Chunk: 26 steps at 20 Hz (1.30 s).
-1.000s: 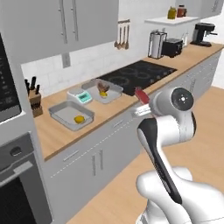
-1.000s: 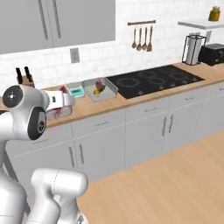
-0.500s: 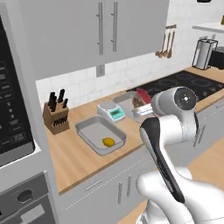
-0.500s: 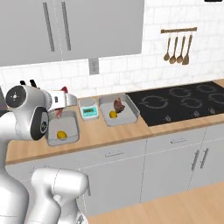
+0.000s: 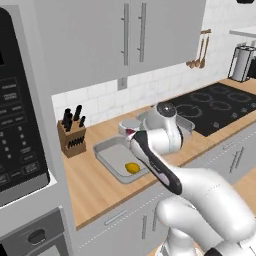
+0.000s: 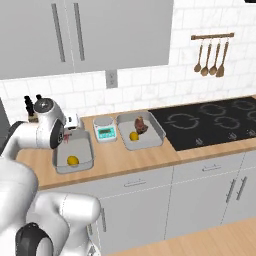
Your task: Place one lemon and one steak in each tupperware on the nearby counter, to pack two identical lunches.
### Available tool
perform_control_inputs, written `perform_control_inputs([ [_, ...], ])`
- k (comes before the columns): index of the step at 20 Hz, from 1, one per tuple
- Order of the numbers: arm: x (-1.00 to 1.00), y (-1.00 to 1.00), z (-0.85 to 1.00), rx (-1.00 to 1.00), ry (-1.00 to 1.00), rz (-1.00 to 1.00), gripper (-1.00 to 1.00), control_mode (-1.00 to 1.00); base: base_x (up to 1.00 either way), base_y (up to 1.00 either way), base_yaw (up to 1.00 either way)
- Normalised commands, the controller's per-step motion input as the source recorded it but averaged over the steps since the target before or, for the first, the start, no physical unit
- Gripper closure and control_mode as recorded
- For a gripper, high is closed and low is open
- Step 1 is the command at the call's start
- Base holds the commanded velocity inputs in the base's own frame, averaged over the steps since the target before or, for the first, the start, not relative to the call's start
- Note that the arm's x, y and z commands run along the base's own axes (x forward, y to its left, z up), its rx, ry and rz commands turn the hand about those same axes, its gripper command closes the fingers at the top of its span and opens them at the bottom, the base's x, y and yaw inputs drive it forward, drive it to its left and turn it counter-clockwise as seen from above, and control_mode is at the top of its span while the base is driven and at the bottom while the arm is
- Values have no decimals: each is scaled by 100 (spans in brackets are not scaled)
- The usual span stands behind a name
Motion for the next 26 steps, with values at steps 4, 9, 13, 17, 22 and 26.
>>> perform_control_inputs([
  [4,100,42,-100,-1,34,4,100,-100,0,0,0],
  [9,100,49,-100,-3,11,1,100,-100,0,0,0],
  [13,75,52,-74,-4,0,0,-100,-100,0,0,0],
  [17,7,0,3,0,1,-1,-100,-100,0,0,0],
  [22,-11,0,73,1,2,-9,-100,-100,0,0,0],
  [26,-90,-15,100,6,-8,-4,-100,-100,0,0,0],
])
